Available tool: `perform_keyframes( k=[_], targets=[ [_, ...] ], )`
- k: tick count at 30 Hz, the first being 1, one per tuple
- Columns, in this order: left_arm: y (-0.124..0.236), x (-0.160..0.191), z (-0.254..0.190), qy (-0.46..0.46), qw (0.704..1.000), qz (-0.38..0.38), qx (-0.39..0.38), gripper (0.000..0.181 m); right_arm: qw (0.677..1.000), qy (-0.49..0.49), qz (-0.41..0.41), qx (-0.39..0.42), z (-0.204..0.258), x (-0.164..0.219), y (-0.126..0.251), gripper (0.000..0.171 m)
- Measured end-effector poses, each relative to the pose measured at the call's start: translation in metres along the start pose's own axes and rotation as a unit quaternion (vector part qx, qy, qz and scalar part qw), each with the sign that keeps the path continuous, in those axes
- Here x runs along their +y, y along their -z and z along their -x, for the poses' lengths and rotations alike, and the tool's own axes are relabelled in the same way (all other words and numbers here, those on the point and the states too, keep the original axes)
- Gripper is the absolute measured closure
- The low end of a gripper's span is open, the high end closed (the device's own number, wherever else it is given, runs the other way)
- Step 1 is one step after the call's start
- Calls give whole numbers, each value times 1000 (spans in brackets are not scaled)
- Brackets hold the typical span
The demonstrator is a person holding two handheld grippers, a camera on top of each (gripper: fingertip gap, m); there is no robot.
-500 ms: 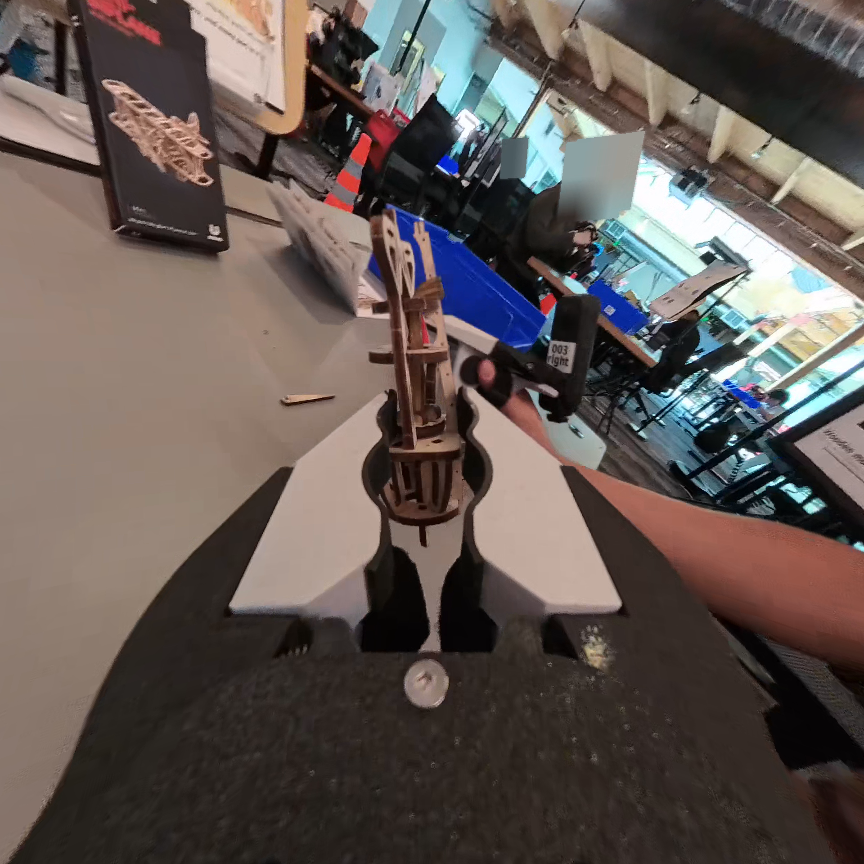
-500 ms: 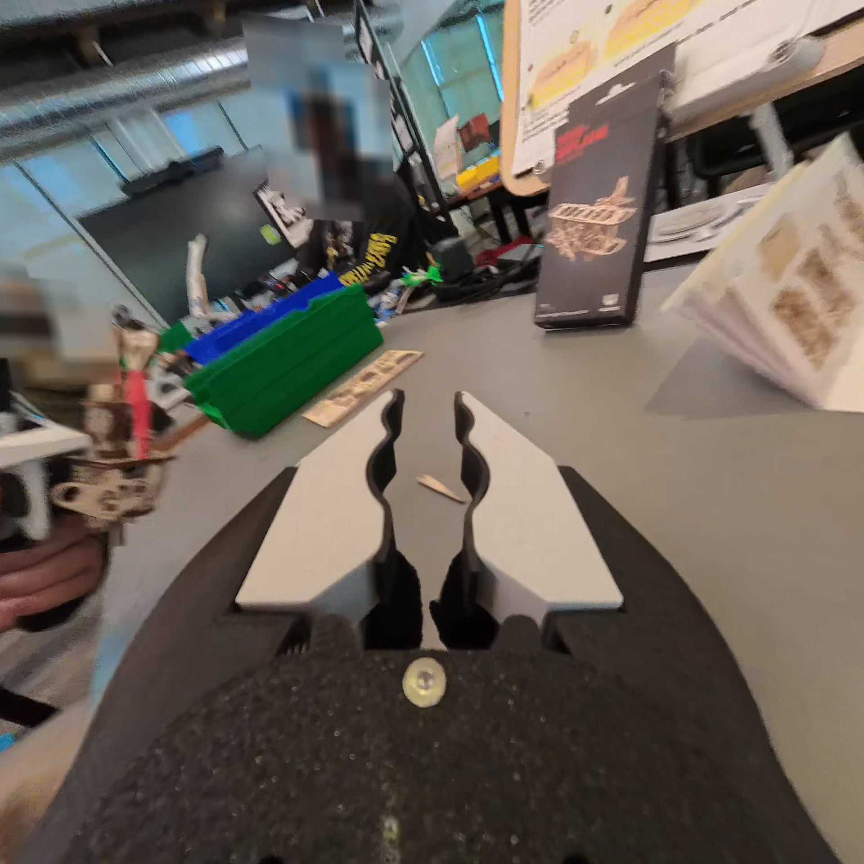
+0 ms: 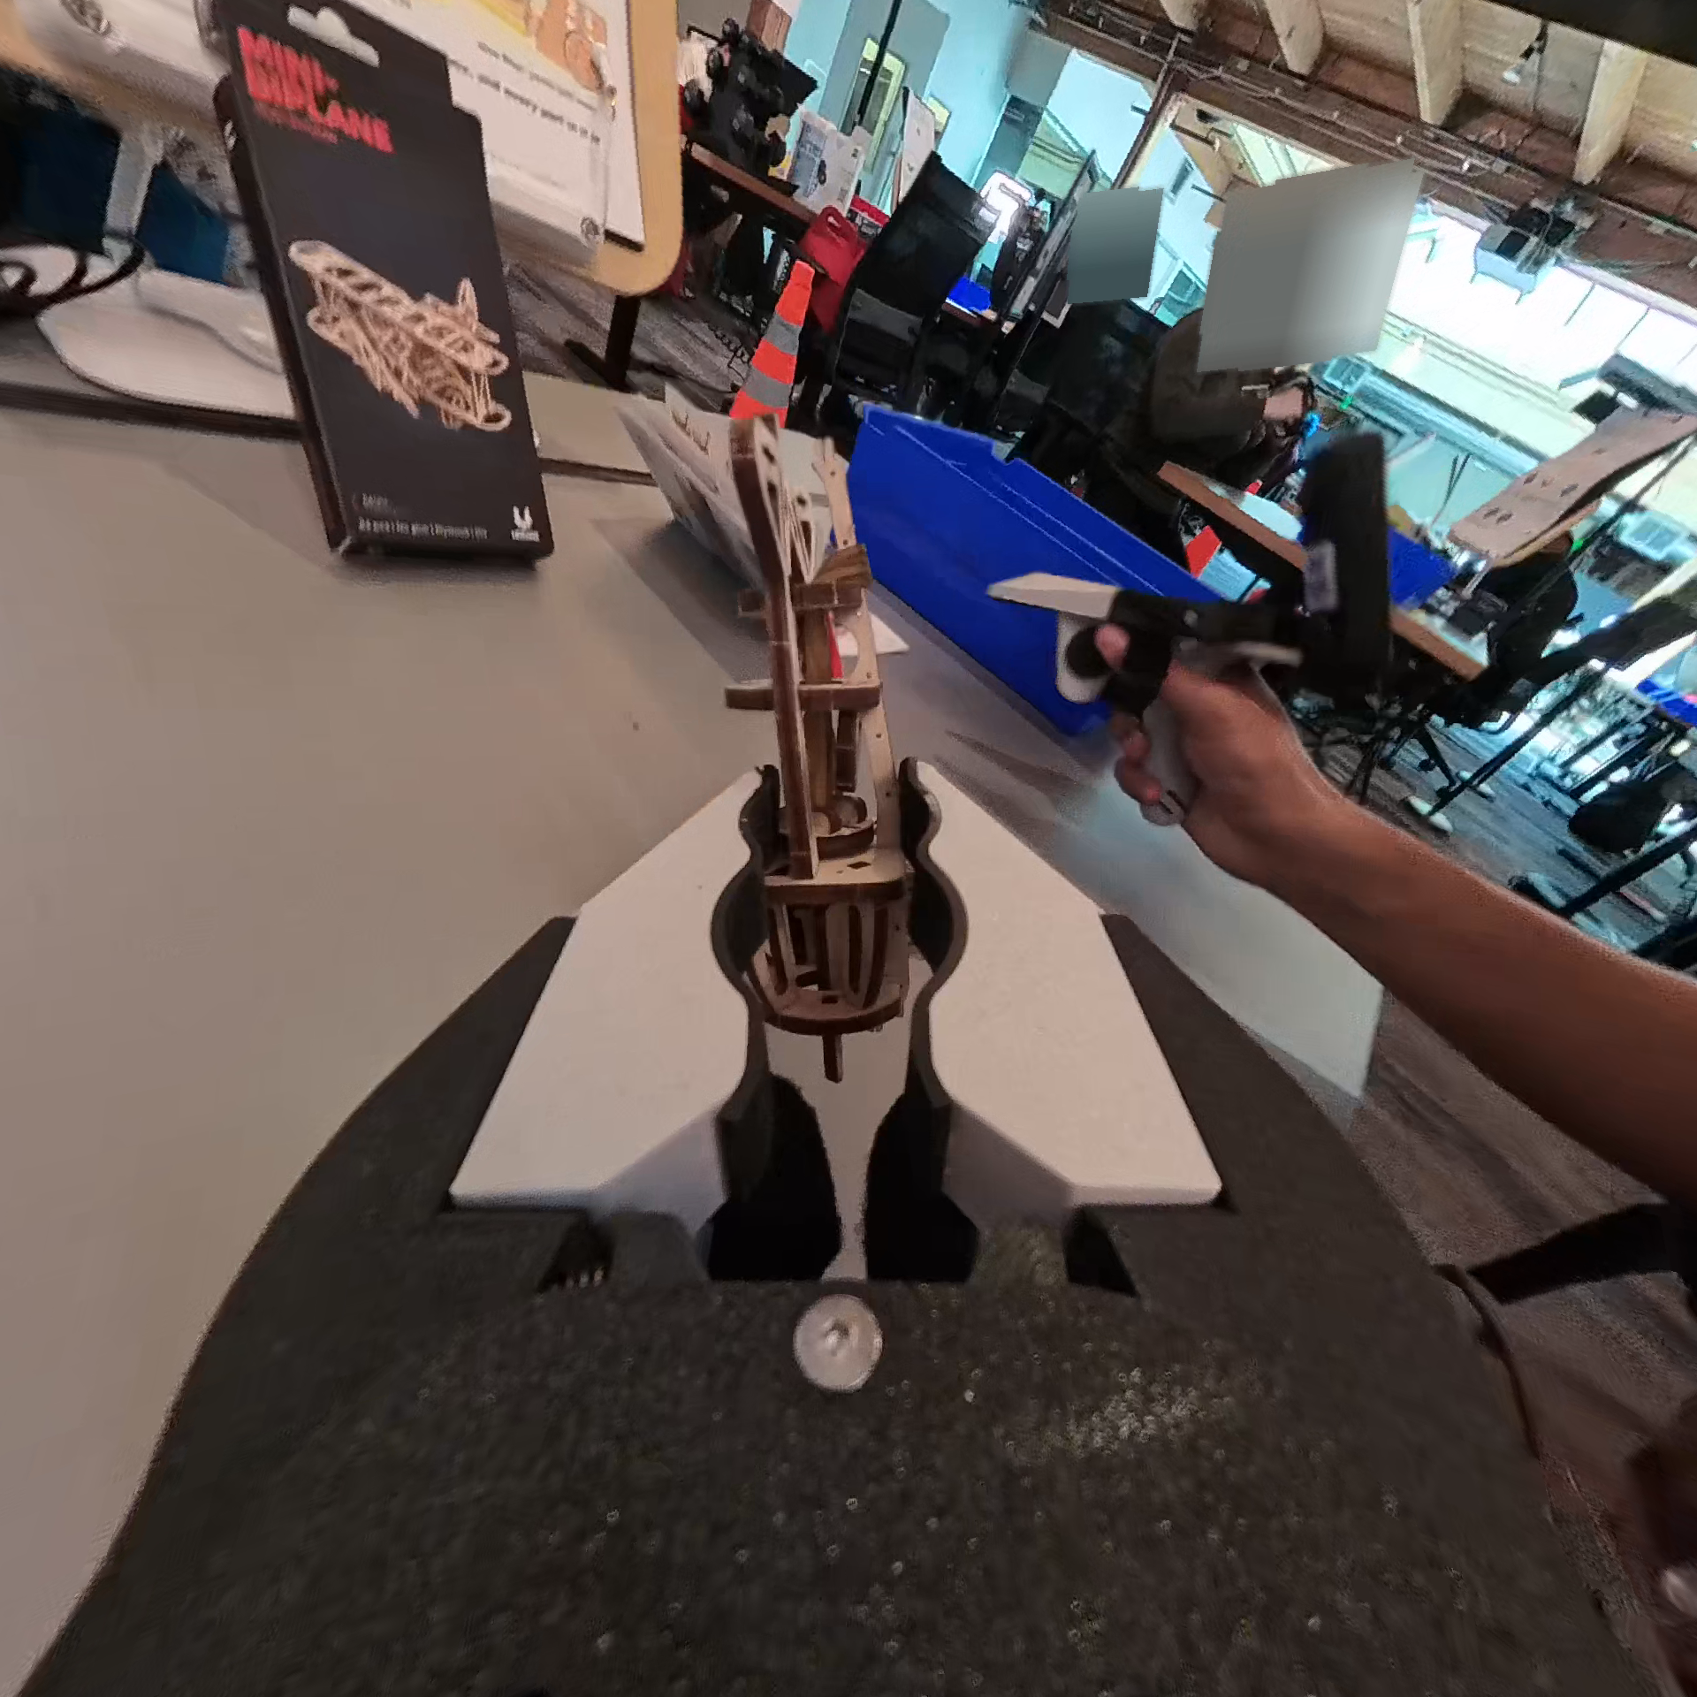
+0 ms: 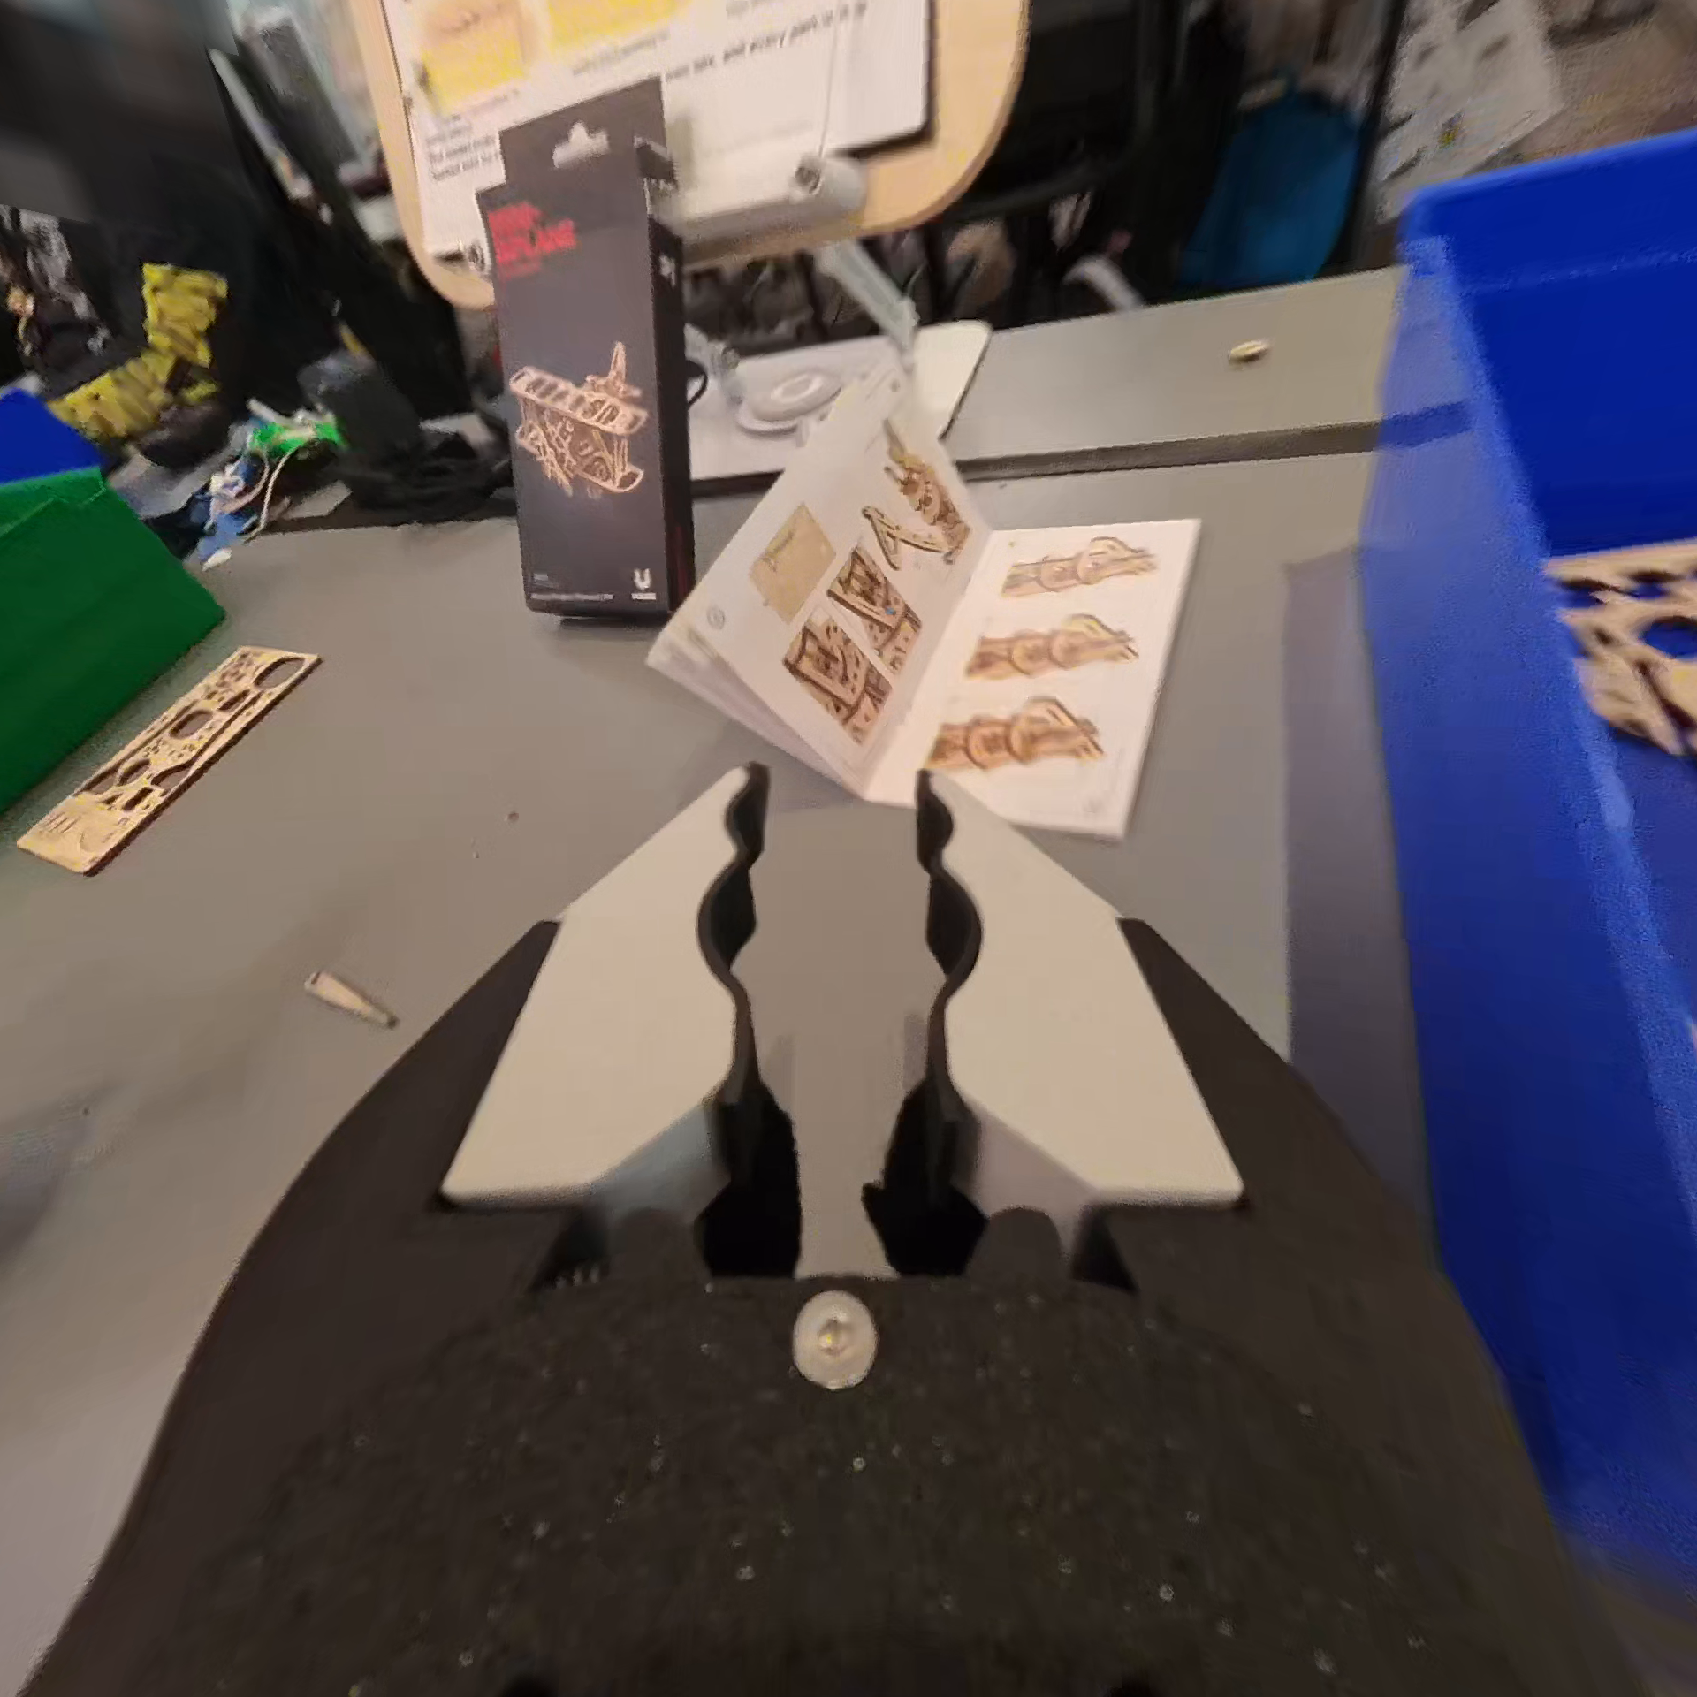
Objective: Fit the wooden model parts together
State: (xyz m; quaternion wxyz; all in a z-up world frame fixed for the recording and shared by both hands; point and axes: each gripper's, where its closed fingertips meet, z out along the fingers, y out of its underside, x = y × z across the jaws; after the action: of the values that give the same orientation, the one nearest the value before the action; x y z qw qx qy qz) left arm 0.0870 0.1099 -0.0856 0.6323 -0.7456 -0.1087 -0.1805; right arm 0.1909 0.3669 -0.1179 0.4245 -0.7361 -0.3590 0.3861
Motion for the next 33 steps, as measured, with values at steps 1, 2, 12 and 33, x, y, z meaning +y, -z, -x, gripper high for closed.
perform_keyframes(
  k=[1, 2, 12, 33],
  targets=[
    [-11, -7, 4, -15, 1000, 2, 4, 158, 1000, 10, 26, -12, 0, -4, -22, 132],
    [-22, -16, 9, -35, 999, 2, 9, 159, 998, 30, 55, -9, -6, -7, -44, 128],
    [-100, -71, 94, -185, 980, -48, -47, 159, 969, 164, 185, 16, -26, 32, -136, 103],
    [-147, -99, 137, -106, 985, -136, 17, 158, 969, 160, 188, -3, -22, 33, -138, 103]
  ],
)
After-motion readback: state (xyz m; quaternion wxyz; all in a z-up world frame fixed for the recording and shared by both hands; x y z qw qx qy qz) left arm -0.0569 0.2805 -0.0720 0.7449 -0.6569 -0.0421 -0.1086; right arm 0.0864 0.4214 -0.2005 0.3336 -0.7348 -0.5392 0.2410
